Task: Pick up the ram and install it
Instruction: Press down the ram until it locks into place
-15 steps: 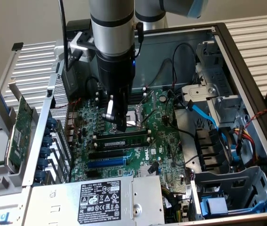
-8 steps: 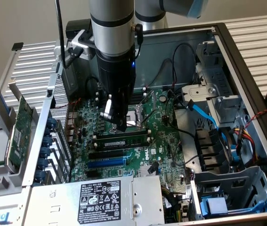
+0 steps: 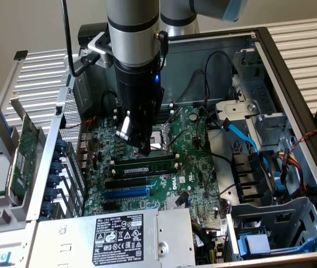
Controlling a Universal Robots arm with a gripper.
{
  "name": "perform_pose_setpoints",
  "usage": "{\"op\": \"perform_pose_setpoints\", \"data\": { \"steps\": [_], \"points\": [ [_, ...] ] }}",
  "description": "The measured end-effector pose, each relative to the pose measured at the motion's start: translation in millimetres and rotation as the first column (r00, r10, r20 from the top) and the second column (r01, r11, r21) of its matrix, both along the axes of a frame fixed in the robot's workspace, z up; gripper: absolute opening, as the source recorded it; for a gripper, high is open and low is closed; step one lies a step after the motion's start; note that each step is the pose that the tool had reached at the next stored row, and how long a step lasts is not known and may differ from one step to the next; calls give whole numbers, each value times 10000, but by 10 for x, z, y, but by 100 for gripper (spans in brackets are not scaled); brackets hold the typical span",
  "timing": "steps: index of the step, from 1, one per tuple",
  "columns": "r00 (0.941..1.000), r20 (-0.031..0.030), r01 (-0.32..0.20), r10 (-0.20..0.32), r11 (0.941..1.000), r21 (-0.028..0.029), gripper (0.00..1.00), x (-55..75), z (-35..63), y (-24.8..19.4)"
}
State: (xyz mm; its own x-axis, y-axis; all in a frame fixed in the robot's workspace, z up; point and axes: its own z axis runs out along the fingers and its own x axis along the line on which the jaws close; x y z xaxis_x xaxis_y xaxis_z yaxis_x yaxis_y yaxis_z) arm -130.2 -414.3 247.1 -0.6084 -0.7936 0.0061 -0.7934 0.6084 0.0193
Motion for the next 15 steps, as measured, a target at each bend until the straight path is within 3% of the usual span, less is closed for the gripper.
{"op": "perform_pose_setpoints", "data": {
  "steps": [7,15],
  "points": [
    [9943,0,1070,-1070,9943,0,10,0,0,0],
    [9741,0,2261,-2261,9741,0,10,0,0,0]
  ]
}}
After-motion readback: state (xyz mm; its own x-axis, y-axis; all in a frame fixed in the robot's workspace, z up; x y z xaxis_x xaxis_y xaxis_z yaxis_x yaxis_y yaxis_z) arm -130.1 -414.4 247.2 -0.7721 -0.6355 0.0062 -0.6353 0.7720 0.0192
